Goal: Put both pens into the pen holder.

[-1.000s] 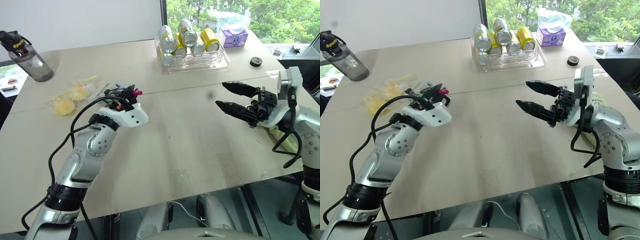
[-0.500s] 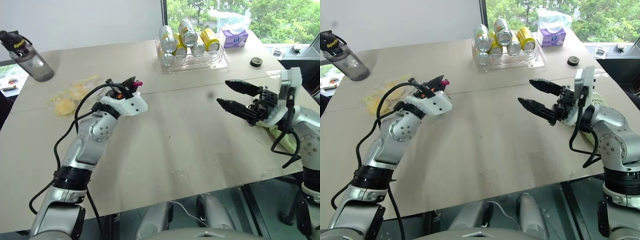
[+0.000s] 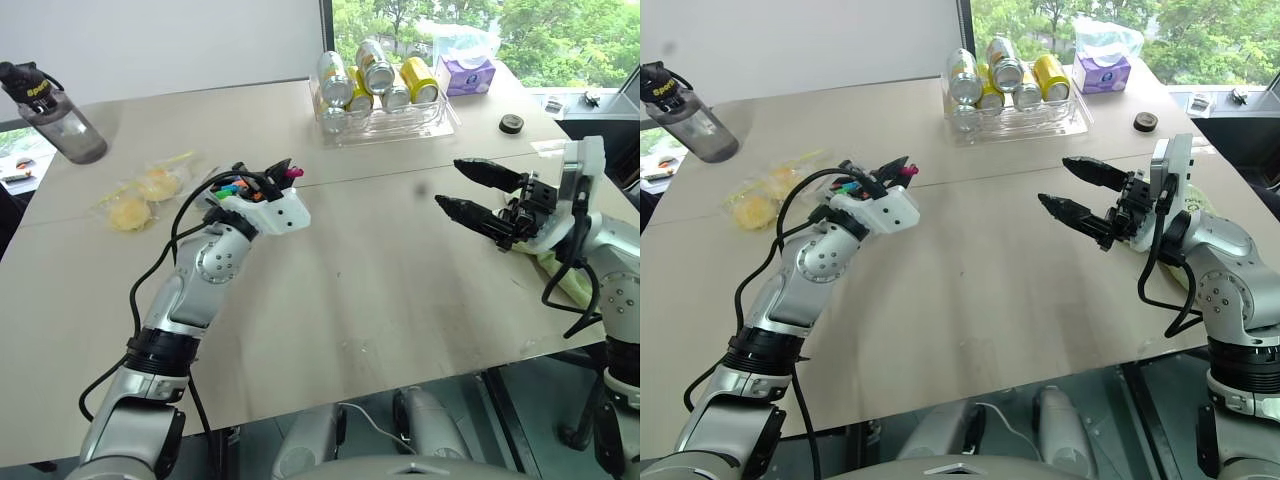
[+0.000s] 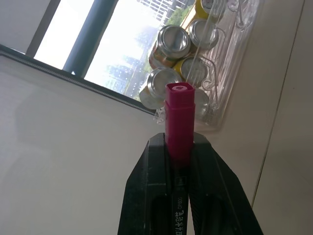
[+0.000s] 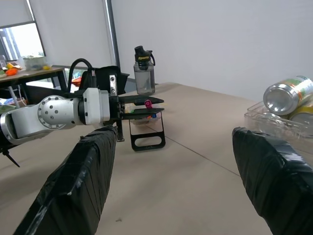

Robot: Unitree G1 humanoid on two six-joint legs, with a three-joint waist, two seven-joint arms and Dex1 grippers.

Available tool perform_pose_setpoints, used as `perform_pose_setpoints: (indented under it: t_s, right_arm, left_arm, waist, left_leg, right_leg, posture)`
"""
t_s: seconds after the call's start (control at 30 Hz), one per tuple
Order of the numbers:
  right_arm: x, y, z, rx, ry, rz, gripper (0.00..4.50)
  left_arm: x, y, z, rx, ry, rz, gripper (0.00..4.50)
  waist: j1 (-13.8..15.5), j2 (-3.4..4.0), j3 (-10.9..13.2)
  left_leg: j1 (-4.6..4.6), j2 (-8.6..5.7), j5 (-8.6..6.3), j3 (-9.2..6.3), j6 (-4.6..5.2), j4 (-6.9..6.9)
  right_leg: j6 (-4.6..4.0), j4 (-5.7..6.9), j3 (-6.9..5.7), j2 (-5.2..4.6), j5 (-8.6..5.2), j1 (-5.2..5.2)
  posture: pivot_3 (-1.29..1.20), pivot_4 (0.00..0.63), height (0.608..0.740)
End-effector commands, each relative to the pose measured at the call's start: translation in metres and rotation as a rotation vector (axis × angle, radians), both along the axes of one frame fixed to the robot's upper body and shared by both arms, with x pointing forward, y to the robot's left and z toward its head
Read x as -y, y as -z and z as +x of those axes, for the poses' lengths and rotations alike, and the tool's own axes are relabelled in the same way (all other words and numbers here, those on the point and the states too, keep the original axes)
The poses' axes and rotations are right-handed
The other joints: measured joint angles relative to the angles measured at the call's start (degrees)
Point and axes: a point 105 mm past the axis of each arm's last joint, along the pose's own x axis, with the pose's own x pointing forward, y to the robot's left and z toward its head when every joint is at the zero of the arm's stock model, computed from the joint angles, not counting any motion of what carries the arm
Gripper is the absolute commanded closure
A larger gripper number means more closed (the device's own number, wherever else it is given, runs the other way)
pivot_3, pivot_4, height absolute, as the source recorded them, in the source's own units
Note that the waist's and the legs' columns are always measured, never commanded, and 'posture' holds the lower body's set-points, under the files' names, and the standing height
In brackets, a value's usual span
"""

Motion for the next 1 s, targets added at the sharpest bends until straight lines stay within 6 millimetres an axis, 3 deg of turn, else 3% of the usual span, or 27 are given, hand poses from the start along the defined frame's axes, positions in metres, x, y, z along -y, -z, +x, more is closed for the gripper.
perform_pose_setpoints:
  t_s: [0.03,0.57,0.6,0.63,0.83,1.0]
  right_arm:
    - [0.0,-0.014,-0.007,0.071,-0.008,0.002,0.55]
    - [-0.003,-0.012,-0.008,0.058,-0.036,0.013,0.55]
    - [-0.003,-0.012,-0.008,0.055,-0.04,0.015,0.45]
    - [-0.003,-0.012,-0.008,0.053,-0.045,0.016,0.45]
    - [-0.005,-0.011,-0.009,0.048,-0.056,0.021,0.45]
    - [-0.006,-0.011,-0.008,0.044,-0.06,0.024,0.45]
  left_arm:
    - [-0.006,-0.008,-0.001,0.026,-0.017,-0.007,4.5]
    - [-0.034,-0.007,0.006,-0.005,-0.12,-0.034,4.5]
    - [-0.035,-0.007,0.006,-0.016,-0.117,-0.051,3.53]
    - [-0.035,-0.006,0.007,-0.026,-0.115,-0.067,3.21]
    - [-0.035,-0.009,0.009,-0.016,-0.128,-0.06,0.26]
    - [-0.04,-0.011,0.01,-0.009,-0.145,-0.064,0.1]
  waist:
    - [0.05,0.0,0.0]
    - [0.1,0.0,0.0]
    - [0.1,0.0,0.0]
    - [0.1,0.0,0.0]
    - [0.09,0.0,0.0]
    - [0.06,0.0,0.0]
  left_leg:
    - [0.0,0.0,0.0,0.0,0.0,0.0]
    - [0.0,-0.01,0.0,-0.01,0.0,0.05]
    - [0.0,-0.01,0.0,-0.01,0.0,0.05]
    - [0.0,-0.01,0.0,0.0,0.0,0.05]
    - [0.0,-0.01,0.0,-0.01,0.0,0.05]
    - [0.0,-0.01,0.0,0.0,0.0,0.06]
  right_leg:
    - [0.0,0.0,-0.01,0.0,0.0,0.0]
    - [0.0,0.02,-0.01,0.0,0.0,0.01]
    - [0.0,0.02,-0.01,-0.01,0.0,0.01]
    - [0.0,0.02,-0.01,-0.01,0.0,0.01]
    - [0.0,0.03,-0.01,-0.01,0.0,0.01]
    - [0.0,0.03,-0.01,-0.01,0.0,0.01]
  posture:
    - [0.0,0.15,0.739]
    - [0.0,0.15,0.739]
    - [0.0,0.15,0.739]
    - [0.0,0.15,0.739]
    - [0.0,0.15,0.739]
    - [0.0,0.15,0.739]
